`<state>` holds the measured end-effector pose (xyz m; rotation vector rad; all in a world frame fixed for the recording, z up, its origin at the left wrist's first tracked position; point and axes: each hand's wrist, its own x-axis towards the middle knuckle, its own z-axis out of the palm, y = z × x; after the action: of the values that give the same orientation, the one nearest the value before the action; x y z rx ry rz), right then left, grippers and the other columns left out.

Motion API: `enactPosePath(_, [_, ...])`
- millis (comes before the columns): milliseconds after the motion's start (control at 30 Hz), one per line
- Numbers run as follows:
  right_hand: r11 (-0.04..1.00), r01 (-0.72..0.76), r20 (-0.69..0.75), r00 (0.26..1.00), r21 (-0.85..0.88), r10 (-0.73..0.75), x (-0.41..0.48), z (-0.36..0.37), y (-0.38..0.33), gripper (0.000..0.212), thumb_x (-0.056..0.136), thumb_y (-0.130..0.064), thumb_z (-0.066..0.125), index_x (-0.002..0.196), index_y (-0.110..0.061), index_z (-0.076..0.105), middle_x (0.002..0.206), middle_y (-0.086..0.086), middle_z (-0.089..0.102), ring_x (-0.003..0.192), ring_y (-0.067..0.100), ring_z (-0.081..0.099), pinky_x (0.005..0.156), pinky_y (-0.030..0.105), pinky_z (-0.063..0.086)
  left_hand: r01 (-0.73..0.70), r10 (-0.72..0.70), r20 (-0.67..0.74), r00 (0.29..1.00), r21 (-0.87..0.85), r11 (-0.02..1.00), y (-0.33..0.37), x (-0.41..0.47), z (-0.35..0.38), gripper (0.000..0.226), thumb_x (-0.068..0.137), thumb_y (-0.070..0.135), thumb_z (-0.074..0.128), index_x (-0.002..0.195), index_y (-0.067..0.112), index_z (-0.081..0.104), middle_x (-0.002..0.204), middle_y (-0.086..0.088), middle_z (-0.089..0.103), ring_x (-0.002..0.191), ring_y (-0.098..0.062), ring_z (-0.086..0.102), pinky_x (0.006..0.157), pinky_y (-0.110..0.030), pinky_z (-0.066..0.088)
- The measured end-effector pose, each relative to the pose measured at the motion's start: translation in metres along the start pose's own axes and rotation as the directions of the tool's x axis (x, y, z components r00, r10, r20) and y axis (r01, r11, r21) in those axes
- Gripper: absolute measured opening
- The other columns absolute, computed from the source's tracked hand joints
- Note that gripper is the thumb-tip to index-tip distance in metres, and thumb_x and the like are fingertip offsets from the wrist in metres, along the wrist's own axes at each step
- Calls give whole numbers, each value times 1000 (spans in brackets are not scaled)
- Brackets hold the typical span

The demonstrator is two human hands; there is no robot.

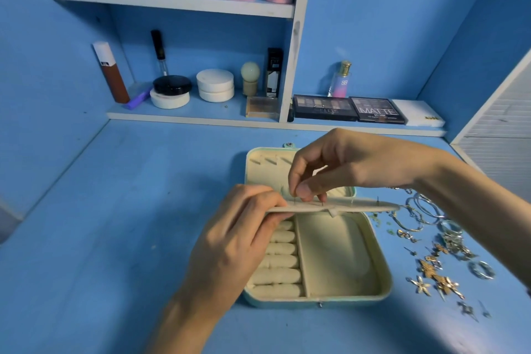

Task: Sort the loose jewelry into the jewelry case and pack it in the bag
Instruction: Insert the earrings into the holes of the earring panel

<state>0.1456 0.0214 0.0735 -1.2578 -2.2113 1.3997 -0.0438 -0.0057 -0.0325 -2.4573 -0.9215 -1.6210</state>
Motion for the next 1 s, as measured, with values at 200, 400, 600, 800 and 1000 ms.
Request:
enactPosePath(200, [1000, -12, 10, 1000, -22, 12, 1, 0, -3, 14, 86, 5, 60, 83, -8, 67, 68, -1, 62, 62, 8, 55, 63, 17, 45, -6, 6, 5, 1000, -1, 1000, -1, 0, 0, 6, 96, 18, 58, 100, 18, 53, 87, 0, 62, 86, -6, 56, 90, -9, 41])
enactPosePath(400, [996, -5, 20, 1000, -90, 7, 1, 0, -7, 11, 86, 1, 62, 84, -8, 67, 71, 5, 63, 63, 7, 55, 64, 17, 46, -10, 11, 15, 1000, -20, 1000, 0, 0, 2, 1, 98, 18, 53, 99, 17, 53, 93, 7, 52, 85, -9, 55, 91, -10, 40])
enactPosePath(600, [992, -7, 47, 999, -126, 13, 3, -2, -11, 12, 85, 3, 62, 82, -8, 67, 70, 4, 63, 60, 5, 56, 61, 15, 46, -16, 17, 20, 1000, -17, 1000, 0, 1, 2, 4, 101, 20, 50, 99, 17, 52, 94, 7, 50, 83, -10, 55, 88, -13, 41])
enactPosePath(800, [988, -36, 87, 995, -149, 50, 7, -4, -16, 12, 85, 1, 63, 81, -10, 66, 70, 0, 64, 59, 2, 57, 62, 14, 46, -19, 19, 8, 1000, -2, 1000, -1, 0, 3, 1, 99, 19, 53, 99, 18, 53, 93, 7, 51, 83, -10, 55, 89, -12, 40])
enactPosePath(1000, [991, -33, 54, 998, -132, 40, 8, -2, -12, 14, 83, -1, 66, 79, -14, 69, 69, -1, 65, 60, 6, 57, 61, 15, 46, -28, 28, 3, 1000, 9, 1000, -1, 0, 3, 3, 100, 18, 51, 98, 16, 53, 87, 0, 58, 84, -9, 55, 90, -11, 39])
